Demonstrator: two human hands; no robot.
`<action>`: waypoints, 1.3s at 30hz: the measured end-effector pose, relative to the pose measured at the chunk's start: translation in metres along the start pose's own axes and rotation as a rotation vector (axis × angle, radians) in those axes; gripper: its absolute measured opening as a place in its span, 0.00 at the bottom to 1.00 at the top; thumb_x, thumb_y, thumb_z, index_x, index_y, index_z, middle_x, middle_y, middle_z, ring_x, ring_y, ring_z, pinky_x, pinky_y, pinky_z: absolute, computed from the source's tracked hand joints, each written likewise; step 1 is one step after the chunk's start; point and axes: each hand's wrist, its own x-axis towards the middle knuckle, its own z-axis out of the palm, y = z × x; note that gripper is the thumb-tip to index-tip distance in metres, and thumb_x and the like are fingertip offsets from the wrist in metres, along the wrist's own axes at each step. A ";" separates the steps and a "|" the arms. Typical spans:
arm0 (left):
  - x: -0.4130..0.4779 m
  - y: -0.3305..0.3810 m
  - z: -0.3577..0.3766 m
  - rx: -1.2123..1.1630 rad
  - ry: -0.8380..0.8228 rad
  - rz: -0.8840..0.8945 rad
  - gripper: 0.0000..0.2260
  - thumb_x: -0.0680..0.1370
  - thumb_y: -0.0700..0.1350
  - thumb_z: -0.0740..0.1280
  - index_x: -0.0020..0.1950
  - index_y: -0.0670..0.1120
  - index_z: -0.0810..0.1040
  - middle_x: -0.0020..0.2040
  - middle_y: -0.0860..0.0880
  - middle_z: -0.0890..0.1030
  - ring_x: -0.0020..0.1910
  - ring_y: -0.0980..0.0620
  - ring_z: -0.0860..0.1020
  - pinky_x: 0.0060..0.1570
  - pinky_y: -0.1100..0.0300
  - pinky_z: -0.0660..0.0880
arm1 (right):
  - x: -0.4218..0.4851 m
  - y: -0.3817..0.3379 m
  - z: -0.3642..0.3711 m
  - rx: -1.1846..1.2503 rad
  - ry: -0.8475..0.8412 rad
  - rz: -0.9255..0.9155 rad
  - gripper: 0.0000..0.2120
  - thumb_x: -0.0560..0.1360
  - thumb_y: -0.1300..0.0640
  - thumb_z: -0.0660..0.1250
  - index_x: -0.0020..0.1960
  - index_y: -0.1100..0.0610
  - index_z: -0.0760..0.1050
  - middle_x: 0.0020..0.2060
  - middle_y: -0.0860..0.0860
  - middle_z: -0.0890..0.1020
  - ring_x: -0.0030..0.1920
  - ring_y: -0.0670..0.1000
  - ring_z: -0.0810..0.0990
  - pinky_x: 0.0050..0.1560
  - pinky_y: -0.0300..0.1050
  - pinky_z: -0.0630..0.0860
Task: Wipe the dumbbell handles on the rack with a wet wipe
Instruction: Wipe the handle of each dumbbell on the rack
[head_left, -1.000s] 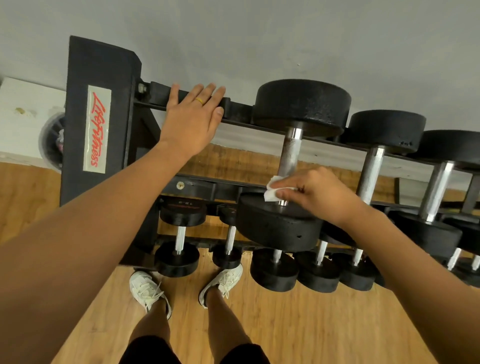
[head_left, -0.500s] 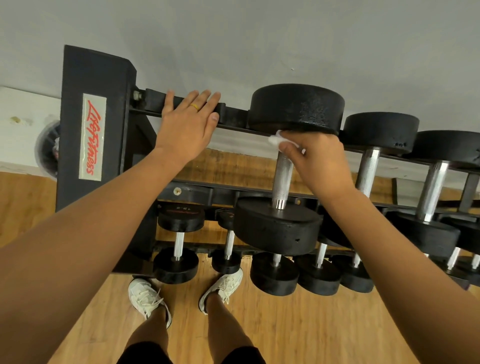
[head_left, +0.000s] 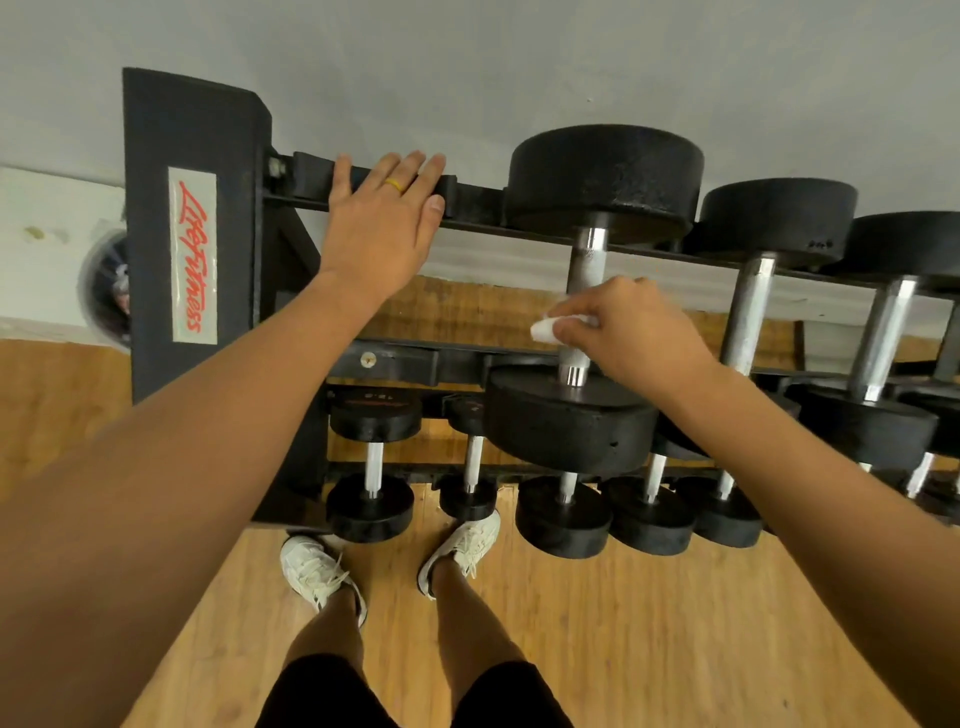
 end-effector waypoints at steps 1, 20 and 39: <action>0.000 0.000 0.000 0.005 -0.003 -0.001 0.25 0.87 0.53 0.45 0.83 0.49 0.60 0.80 0.47 0.68 0.79 0.45 0.64 0.77 0.35 0.50 | -0.003 0.002 0.002 -0.011 -0.133 0.014 0.12 0.80 0.49 0.67 0.62 0.46 0.81 0.58 0.50 0.83 0.54 0.51 0.81 0.57 0.52 0.79; 0.002 0.001 0.001 0.025 0.010 0.002 0.23 0.88 0.53 0.46 0.83 0.49 0.62 0.79 0.46 0.69 0.78 0.45 0.66 0.77 0.35 0.53 | 0.010 0.024 0.021 0.547 0.575 0.155 0.13 0.81 0.50 0.65 0.63 0.53 0.79 0.52 0.48 0.84 0.47 0.42 0.82 0.45 0.34 0.78; -0.002 0.013 -0.013 0.093 -0.165 -0.039 0.26 0.88 0.54 0.44 0.85 0.47 0.49 0.85 0.48 0.54 0.83 0.49 0.52 0.80 0.39 0.45 | 0.026 0.077 0.041 1.312 0.078 0.114 0.07 0.77 0.60 0.71 0.54 0.53 0.83 0.48 0.47 0.86 0.49 0.47 0.84 0.45 0.40 0.80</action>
